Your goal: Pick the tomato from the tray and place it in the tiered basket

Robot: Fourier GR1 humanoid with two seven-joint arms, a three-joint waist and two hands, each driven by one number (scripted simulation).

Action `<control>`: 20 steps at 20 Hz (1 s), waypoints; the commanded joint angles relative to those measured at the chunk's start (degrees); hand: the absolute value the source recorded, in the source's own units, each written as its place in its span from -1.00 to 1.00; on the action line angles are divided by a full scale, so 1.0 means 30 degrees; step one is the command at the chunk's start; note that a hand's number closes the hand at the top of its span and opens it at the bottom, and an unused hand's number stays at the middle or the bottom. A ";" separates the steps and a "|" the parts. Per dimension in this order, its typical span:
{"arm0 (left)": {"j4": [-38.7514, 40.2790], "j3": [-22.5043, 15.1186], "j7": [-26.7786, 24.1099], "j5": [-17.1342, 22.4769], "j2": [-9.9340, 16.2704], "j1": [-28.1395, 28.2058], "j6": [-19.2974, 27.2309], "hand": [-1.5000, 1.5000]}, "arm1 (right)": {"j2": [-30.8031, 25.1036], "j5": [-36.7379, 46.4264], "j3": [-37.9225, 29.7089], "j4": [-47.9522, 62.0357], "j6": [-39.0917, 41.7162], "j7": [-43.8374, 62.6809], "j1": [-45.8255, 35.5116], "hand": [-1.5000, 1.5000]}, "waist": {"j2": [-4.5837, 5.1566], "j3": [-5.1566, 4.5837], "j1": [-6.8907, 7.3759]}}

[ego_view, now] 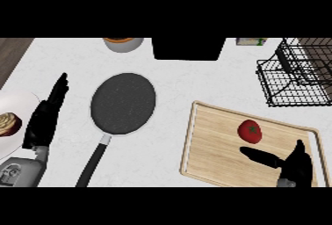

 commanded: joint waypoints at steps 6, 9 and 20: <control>-0.0272 -0.0043 0.0038 -0.0189 -0.0364 0.0347 0.0138 0.00 | 0.2293 0.3548 -0.0860 0.0953 0.3659 0.3874 -0.1957 -1.00 | -0.0099 0.0034 -0.0165; 0.0389 0.0570 -0.0008 0.0037 0.0005 -0.0170 -0.0208 0.00 | 0.2314 0.3296 -0.1977 0.1645 0.4372 0.3870 -0.3352 -1.00 | -0.0037 0.0047 -0.0239; 0.0296 0.1028 -0.0608 0.0390 0.0178 0.0534 -0.0939 0.00 | 0.2326 0.2346 -0.2199 0.3128 0.3756 0.3848 -0.3506 -1.00 | -0.0122 0.0072 -0.0272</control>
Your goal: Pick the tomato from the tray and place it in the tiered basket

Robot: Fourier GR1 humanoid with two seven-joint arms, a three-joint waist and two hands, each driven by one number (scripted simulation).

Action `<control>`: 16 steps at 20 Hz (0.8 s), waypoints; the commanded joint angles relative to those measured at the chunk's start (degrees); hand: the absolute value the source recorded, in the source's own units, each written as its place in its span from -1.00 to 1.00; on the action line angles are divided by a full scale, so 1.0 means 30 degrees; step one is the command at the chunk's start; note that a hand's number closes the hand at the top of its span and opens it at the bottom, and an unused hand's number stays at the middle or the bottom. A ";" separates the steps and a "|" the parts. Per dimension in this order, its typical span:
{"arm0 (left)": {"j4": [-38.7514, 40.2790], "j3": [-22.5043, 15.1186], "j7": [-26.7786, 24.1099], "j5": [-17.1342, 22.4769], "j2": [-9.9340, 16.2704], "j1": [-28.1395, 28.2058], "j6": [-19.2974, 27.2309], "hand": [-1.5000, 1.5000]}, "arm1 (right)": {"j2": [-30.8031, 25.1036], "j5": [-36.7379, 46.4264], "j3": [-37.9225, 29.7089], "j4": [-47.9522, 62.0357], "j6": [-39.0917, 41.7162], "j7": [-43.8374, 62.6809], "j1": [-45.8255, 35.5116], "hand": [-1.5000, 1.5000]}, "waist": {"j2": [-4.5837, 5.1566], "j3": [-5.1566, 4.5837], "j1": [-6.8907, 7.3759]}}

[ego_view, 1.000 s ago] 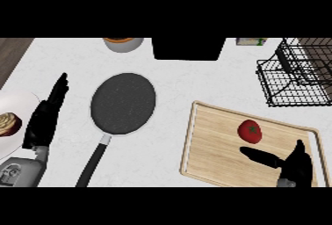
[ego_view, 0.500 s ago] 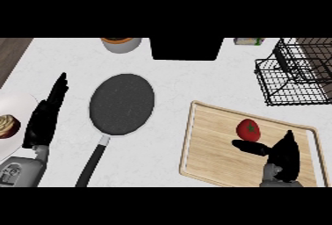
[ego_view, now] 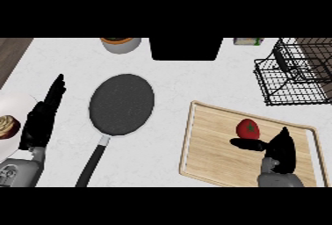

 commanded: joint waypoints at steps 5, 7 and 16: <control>-0.0085 -0.0418 -0.0119 -0.0618 -0.0869 0.0215 0.0516 0.00 | -0.0004 -0.0381 0.0048 0.0794 -0.0008 0.4434 -0.1042 -1.00 | -0.0034 0.0034 -0.0072; 0.0515 0.0369 -0.0633 -0.0153 -0.0316 0.0033 -0.0060 0.00 | -0.0004 -0.0636 -0.0411 0.1505 0.0483 0.4432 -0.1613 -1.00 | 0.0012 0.0031 -0.0027; -0.0145 0.0018 -0.0046 -0.0644 -0.0604 0.0240 -0.0056 0.00 | -0.0004 -0.1990 0.0240 0.3404 -0.1608 0.4429 -0.2642 -1.00 | -0.0025 0.0060 0.0071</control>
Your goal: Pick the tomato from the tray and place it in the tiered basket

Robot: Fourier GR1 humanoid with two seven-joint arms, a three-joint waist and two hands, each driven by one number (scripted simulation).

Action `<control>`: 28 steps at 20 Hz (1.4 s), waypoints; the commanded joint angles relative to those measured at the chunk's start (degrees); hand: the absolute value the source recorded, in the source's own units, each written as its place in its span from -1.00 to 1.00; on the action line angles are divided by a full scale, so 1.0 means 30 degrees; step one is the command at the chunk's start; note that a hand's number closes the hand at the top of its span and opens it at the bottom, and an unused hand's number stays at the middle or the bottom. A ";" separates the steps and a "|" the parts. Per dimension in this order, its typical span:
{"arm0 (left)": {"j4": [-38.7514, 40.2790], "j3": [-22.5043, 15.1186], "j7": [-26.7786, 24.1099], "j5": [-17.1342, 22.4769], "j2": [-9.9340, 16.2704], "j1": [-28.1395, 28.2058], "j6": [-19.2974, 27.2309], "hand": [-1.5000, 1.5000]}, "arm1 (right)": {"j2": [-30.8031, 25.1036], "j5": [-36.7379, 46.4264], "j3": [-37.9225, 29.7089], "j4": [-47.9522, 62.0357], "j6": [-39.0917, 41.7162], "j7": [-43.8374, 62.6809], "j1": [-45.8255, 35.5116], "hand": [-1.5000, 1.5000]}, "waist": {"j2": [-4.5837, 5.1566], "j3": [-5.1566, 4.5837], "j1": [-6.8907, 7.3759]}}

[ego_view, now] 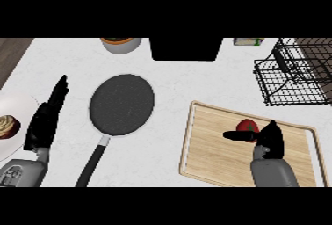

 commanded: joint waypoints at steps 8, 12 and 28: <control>0.0003 -0.0069 0.0331 -0.0666 -0.0375 -0.0193 0.0082 0.00 | 0.0007 -0.0324 0.2177 0.1687 0.1558 0.4521 -0.1835 1.00 | 0.0047 0.0097 -0.0004; 0.0144 0.0376 -0.0280 -0.0483 -0.0445 0.0204 0.0006 0.00 | 0.0000 -0.0885 0.2086 0.0699 -0.0456 0.4652 -0.1440 1.00 | 0.0017 0.0102 -0.0069; 0.1217 0.1034 -0.0015 -0.0514 -0.0275 -0.0964 -0.0635 0.00 | -0.1765 -0.0986 0.9535 -0.3174 0.5414 -1.1204 -0.2938 1.00 | 0.0020 0.0118 -0.0333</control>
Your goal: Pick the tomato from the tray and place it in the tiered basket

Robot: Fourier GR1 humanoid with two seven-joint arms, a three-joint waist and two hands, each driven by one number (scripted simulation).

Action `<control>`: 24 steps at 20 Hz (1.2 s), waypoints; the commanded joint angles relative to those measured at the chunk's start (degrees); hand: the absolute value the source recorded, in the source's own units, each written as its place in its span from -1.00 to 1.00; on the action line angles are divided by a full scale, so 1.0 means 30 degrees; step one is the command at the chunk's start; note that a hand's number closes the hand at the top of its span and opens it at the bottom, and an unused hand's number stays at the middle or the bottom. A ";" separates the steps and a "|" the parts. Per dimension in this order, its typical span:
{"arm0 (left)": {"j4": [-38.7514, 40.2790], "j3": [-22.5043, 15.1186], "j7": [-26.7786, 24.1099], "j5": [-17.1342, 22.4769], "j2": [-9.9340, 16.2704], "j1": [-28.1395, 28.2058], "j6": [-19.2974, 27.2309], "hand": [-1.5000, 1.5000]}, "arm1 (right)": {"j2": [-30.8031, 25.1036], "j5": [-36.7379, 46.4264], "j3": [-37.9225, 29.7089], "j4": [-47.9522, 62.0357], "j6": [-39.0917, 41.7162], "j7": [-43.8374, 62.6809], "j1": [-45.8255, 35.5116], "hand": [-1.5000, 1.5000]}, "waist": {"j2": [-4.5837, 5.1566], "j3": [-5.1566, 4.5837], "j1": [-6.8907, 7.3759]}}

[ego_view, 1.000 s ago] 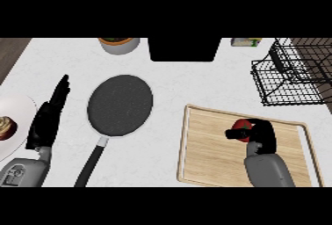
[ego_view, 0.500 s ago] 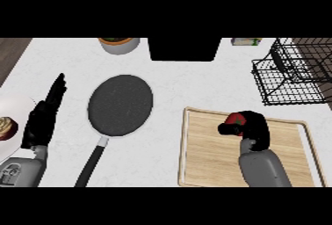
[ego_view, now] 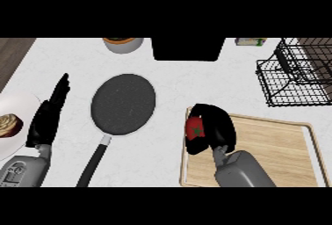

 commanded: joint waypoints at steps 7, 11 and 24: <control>-0.0194 0.0679 0.0667 -0.0033 0.0120 -0.0272 -0.0049 0.00 | -0.1681 0.1311 -0.1860 -0.7487 -0.0844 -0.0677 -0.1789 1.00 | -0.0062 0.0008 -0.0581; -0.1342 0.0552 0.0750 -0.0056 -0.0092 0.0779 -0.0320 0.00 | -0.3119 0.0840 -0.4531 -0.8578 0.0607 -0.0234 -0.3055 1.00 | -0.0022 0.0015 -0.0359; -0.0756 0.1272 -0.0121 -0.0668 -0.0490 0.1049 -0.1087 0.00 | -0.7254 -0.4213 -1.1671 -0.5954 0.5342 -0.3175 -0.6477 1.00 | 0.0033 0.0018 -0.0286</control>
